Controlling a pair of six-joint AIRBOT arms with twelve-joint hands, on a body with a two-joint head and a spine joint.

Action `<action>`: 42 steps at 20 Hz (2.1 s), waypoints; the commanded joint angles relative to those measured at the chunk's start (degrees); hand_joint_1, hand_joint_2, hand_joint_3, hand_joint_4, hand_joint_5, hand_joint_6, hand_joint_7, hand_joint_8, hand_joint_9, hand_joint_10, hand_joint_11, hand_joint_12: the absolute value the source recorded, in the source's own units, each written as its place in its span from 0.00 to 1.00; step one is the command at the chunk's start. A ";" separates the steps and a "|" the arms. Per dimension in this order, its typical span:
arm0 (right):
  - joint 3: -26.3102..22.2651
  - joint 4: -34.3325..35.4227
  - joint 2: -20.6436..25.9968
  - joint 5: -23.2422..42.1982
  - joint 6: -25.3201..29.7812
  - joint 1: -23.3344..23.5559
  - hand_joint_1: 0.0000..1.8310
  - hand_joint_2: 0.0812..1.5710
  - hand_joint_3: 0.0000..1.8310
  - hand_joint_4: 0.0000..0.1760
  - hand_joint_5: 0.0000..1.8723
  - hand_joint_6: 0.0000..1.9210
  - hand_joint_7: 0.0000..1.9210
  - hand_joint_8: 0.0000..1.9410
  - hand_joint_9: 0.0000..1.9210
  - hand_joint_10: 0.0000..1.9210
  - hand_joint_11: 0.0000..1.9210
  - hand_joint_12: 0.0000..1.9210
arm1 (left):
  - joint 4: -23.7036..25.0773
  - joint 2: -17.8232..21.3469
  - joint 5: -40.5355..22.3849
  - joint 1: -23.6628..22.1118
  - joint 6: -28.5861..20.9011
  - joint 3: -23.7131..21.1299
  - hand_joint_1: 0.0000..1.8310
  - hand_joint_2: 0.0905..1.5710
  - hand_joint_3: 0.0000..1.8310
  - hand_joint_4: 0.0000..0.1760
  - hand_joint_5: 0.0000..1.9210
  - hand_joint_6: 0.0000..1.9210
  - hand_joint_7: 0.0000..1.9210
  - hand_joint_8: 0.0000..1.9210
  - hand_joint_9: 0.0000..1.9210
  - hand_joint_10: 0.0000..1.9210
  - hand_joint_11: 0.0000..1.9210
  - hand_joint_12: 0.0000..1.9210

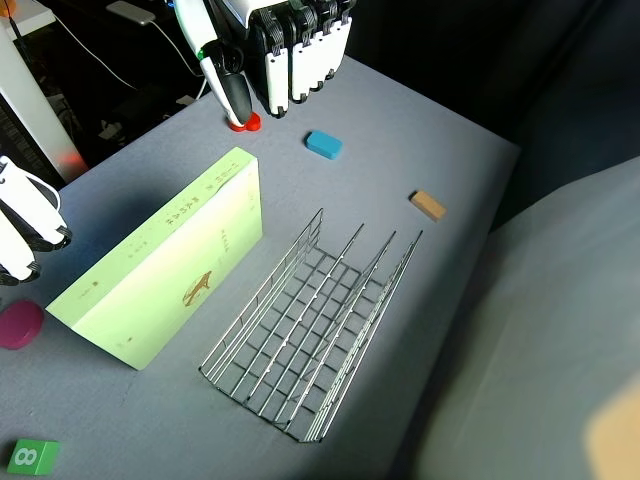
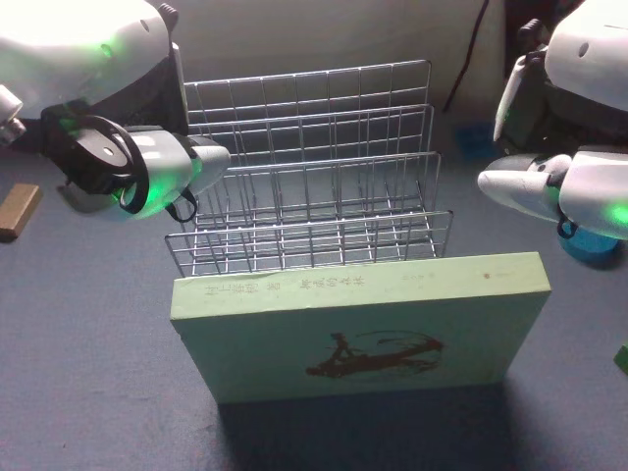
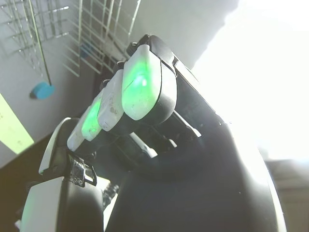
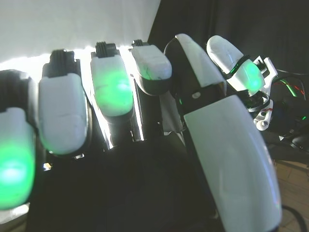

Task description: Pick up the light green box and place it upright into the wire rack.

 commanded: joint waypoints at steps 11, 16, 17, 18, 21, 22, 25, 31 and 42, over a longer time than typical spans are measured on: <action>-0.36 -1.58 -1.08 0.54 1.75 -0.11 0.11 0.63 0.00 0.21 0.13 0.00 0.14 0.00 0.11 0.00 0.00 0.50 | 3.87 0.23 -1.67 0.90 1.69 1.46 0.06 0.80 0.00 0.00 0.17 0.00 0.13 0.00 0.10 0.00 0.00 0.26; -0.24 -1.63 -6.66 -3.47 3.83 -0.24 0.23 0.57 0.00 0.21 0.13 0.00 0.13 0.00 0.11 0.00 0.00 0.48 | 3.88 3.08 -5.23 1.78 3.70 3.68 0.06 0.80 0.00 0.00 0.17 0.00 0.13 0.00 0.10 0.00 0.00 0.26; -0.06 -1.78 -9.32 -5.94 5.33 -0.78 0.38 0.52 0.00 0.22 0.12 0.00 0.13 0.00 0.10 0.00 0.00 0.46 | 3.88 3.91 -5.75 1.98 3.78 4.01 0.07 0.80 0.00 0.00 0.17 0.00 0.14 0.00 0.11 0.00 0.00 0.27; 0.11 -3.88 -11.76 -8.34 8.13 -1.65 0.41 0.52 0.00 0.22 0.12 0.00 0.13 0.00 0.09 0.00 0.00 0.46 | 3.88 4.53 -6.19 2.01 4.15 4.31 0.07 0.80 0.00 0.00 0.17 0.00 0.14 0.00 0.11 0.00 0.00 0.27; 0.57 -12.67 -18.24 -14.50 14.33 -4.57 0.44 0.53 0.00 0.22 0.12 0.00 0.12 0.00 0.08 0.00 0.00 0.42 | 3.88 5.80 -6.79 1.89 4.90 4.86 0.07 0.80 0.00 0.00 0.17 0.00 0.13 0.00 0.11 0.00 0.00 0.27; 0.87 -12.80 -19.34 -15.19 14.75 -4.89 0.45 0.54 0.00 0.22 0.12 0.00 0.11 0.00 0.07 0.00 0.00 0.41 | 3.88 6.00 -6.81 1.82 5.14 4.94 0.07 0.80 0.00 0.00 0.17 0.00 0.13 0.00 0.11 0.00 0.00 0.27; 2.81 -9.98 -22.69 -16.11 16.29 -5.04 0.46 0.55 0.00 0.24 0.09 0.00 0.09 0.00 0.05 0.00 0.00 0.37 | 3.87 6.69 -7.33 1.45 8.68 5.32 0.07 0.80 0.00 0.00 0.17 0.00 0.13 0.00 0.11 0.00 0.00 0.27; 5.40 0.14 -26.32 -18.29 13.01 -3.61 0.46 0.56 0.00 0.29 0.07 0.00 0.08 0.00 0.05 0.00 0.00 0.34 | 3.86 9.53 -7.25 0.26 13.45 5.82 0.07 0.80 0.00 0.00 0.17 0.00 0.14 0.00 0.11 0.00 0.00 0.27; 11.70 2.42 -33.18 -22.11 12.69 -5.16 0.47 0.57 0.00 0.29 0.09 0.00 0.07 0.00 0.05 0.00 0.00 0.35 | -9.58 10.90 -7.98 -3.53 36.62 6.51 0.07 0.80 0.00 0.00 0.17 0.00 0.14 0.00 0.11 0.00 0.00 0.27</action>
